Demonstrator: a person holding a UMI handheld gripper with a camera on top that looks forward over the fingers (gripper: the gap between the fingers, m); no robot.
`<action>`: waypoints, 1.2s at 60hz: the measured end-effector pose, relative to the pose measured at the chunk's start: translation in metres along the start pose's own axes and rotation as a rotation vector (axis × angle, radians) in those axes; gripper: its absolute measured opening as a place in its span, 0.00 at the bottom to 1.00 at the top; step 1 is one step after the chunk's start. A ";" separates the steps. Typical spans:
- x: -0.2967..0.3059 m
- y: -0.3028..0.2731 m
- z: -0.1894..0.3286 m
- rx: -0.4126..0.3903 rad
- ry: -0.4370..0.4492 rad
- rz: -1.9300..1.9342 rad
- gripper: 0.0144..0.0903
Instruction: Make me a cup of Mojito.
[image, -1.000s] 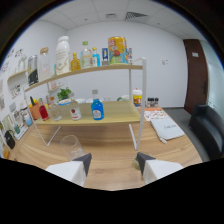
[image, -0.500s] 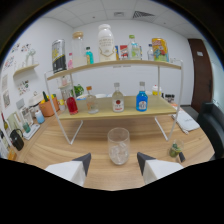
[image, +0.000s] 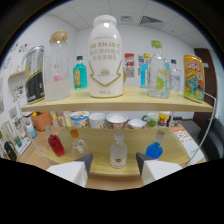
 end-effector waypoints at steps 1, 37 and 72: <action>0.000 0.000 0.004 -0.002 0.000 -0.002 0.86; 0.013 0.018 0.052 -0.084 0.012 0.026 0.28; 0.085 0.072 -0.047 -0.129 0.128 0.025 0.27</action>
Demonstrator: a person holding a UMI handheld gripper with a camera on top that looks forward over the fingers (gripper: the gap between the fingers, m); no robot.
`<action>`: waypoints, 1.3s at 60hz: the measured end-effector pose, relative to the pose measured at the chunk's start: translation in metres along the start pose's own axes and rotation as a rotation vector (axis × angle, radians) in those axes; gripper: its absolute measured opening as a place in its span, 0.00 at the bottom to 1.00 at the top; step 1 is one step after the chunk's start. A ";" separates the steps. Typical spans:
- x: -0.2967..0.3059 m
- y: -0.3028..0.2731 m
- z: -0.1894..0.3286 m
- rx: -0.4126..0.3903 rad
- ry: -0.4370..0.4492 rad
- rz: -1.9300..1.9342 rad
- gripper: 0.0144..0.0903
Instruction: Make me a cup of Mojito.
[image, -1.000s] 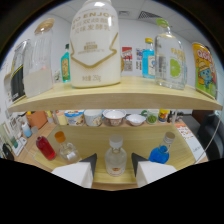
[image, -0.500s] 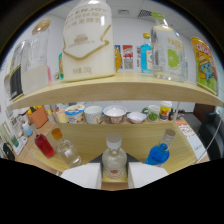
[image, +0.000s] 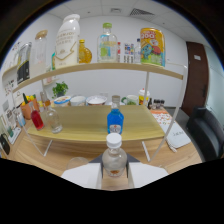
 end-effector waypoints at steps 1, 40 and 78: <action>0.002 0.005 0.000 -0.006 0.007 -0.004 0.27; 0.017 -0.039 -0.003 0.083 0.465 -1.314 0.26; -0.019 -0.043 0.005 0.091 0.530 -2.050 0.27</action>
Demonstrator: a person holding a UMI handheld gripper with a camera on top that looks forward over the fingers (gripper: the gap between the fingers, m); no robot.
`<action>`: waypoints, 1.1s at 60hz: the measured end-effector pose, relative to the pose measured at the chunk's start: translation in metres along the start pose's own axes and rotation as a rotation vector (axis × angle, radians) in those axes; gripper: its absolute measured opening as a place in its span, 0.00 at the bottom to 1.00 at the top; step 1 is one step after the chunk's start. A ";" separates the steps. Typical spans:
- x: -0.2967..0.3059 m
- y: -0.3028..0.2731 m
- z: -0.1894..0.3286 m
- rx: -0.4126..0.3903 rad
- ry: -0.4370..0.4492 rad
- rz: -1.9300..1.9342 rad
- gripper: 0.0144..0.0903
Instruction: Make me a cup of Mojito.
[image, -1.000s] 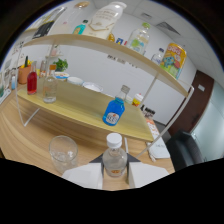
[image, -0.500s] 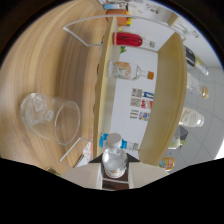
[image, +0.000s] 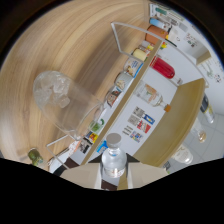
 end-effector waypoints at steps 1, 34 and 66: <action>0.001 0.001 -0.001 0.002 0.000 0.016 0.27; 0.011 0.044 -0.005 0.258 -0.273 1.848 0.27; -0.162 -0.047 0.017 0.069 -0.682 2.031 0.27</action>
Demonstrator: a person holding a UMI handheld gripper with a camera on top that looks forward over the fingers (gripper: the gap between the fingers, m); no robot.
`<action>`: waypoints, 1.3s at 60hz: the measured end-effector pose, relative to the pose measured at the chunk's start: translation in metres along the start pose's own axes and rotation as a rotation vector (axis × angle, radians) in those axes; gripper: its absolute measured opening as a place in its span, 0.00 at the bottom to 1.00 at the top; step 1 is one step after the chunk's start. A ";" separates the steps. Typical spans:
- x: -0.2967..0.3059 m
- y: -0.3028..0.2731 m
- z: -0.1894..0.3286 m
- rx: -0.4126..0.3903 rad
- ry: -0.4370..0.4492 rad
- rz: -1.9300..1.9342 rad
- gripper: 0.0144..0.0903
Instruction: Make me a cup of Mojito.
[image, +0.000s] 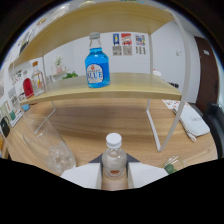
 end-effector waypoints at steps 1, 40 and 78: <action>-0.001 0.002 0.001 -0.005 -0.001 -0.001 0.27; 0.016 0.024 -0.027 -0.058 0.108 -0.016 0.89; -0.102 0.014 -0.145 0.031 0.141 0.043 0.93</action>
